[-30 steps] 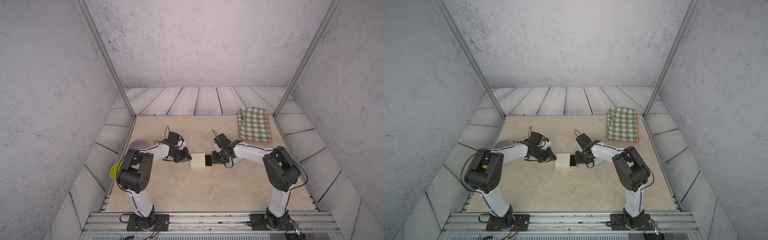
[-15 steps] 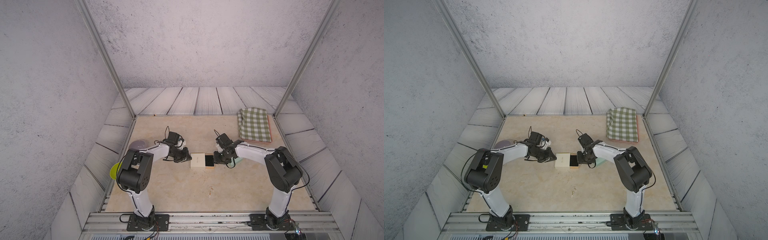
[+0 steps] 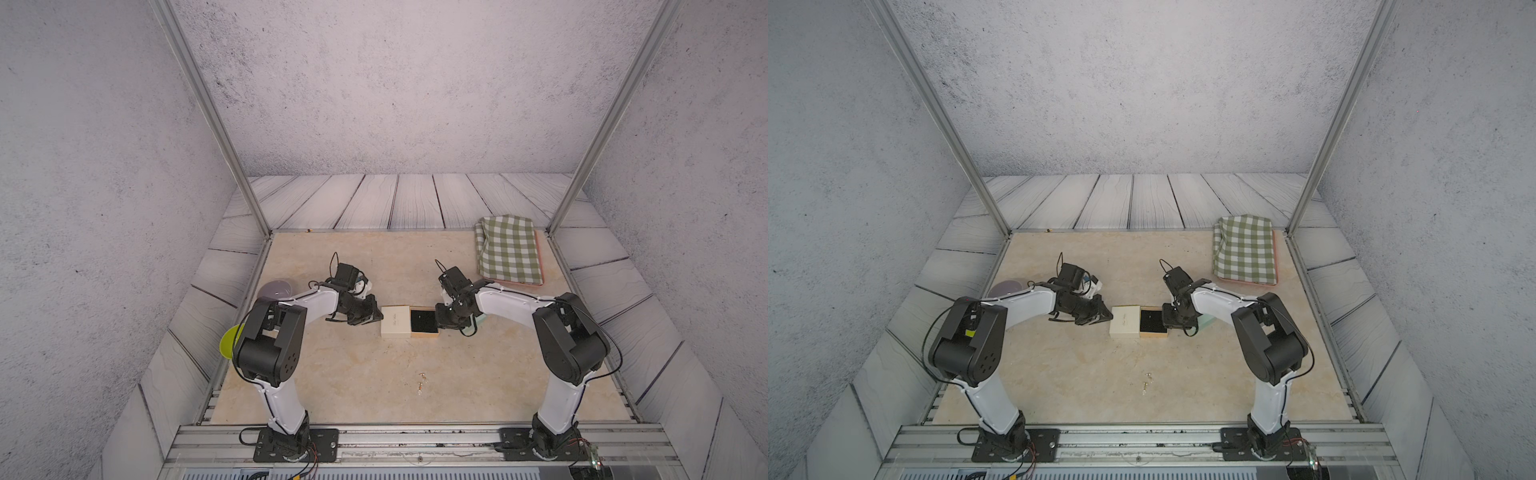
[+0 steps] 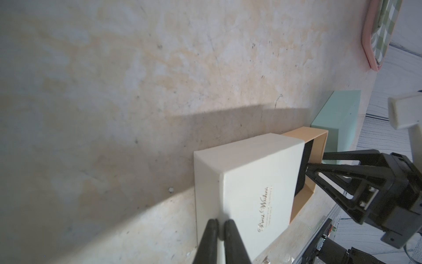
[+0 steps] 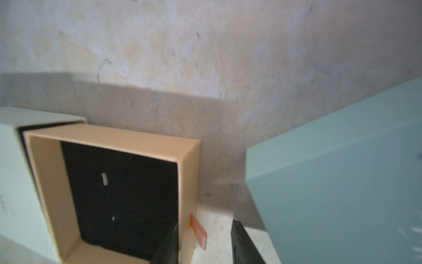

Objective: Place the earrings into the drawer-style jewelry box
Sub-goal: Open the drawer in the jewelry box.

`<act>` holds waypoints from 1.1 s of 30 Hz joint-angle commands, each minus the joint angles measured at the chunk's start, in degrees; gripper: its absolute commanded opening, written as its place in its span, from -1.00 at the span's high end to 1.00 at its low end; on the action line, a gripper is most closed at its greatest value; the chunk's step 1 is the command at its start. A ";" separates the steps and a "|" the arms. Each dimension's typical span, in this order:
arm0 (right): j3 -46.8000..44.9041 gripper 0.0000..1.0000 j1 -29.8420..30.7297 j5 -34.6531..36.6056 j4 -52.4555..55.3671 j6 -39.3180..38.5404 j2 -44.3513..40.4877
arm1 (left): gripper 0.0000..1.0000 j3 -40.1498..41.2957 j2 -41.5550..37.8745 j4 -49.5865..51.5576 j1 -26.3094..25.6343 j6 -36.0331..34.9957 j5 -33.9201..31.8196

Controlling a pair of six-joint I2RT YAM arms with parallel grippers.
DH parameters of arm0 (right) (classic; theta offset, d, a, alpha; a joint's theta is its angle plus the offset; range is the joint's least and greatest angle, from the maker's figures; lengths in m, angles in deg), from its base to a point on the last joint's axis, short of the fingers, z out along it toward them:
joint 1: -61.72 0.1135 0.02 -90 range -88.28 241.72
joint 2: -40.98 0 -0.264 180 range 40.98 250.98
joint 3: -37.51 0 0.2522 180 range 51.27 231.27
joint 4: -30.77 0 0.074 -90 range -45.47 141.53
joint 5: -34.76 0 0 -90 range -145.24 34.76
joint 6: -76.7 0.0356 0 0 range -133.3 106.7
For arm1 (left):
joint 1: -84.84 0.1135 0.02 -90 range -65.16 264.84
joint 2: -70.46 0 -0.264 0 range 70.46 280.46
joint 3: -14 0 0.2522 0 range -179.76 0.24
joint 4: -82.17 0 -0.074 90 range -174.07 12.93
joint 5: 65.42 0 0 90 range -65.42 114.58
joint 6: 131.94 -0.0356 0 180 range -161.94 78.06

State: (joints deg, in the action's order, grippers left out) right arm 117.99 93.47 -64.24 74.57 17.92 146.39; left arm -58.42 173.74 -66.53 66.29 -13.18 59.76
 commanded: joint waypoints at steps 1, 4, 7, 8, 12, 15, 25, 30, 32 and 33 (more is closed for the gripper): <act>0.15 0.24 -0.13 0.23 2.59 -0.97 -0.38 | 0.78 3.28 5.70 7.76 0.36 -0.82 -13.56; 0.32 0.23 -0.02 -1.83 1.62 -1.39 -0.38 | 0.79 2.88 5.70 7.93 0.05 -0.89 -13.38; 0.70 0.23 0.57 -1.98 1.84 -1.69 0.06 | 0.79 2.72 5.53 8.19 -0.33 -1.08 -13.30; 0.78 0.23 0.67 -1.99 1.86 -1.69 0.18 | 0.79 2.72 5.35 8.16 -0.48 -1.13 -13.23; 1.26 0.22 1.41 -1.41 2.03 -1.82 0.30 | 0.78 2.99 4.93 8.21 -1.01 -1.20 -13.12; 1.82 0.22 1.98 -1.07 2.42 -2.04 0.37 | 0.78 3.17 4.70 8.16 -1.22 -1.16 -13.12; 2.54 0.18 2.40 -2.18 2.48 -2.57 -0.80 | 0.75 2.14 3.99 9.33 -1.38 -2.04 -13.29; 1.71 0.19 2.44 -7.38 -0.16 -1.72 -0.56 | 0.73 0.72 3.44 10.64 -1.75 -3.21 -13.12; 1.41 0.19 2.54 -9.51 -1.39 -1.11 -0.08 | 0.71 -0.11 3.71 11.10 -1.84 -3.67 -12.99; 1.10 0.19 2.55 -10.33 -2.09 -0.85 -0.19 | 0.71 -0.58 3.89 11.40 -1.85 -3.81 -12.94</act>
State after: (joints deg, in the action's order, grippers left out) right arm 119.43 95.74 -69.83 74.70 16.65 146.43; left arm -60.56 173.66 -63.20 64.68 -14.95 55.89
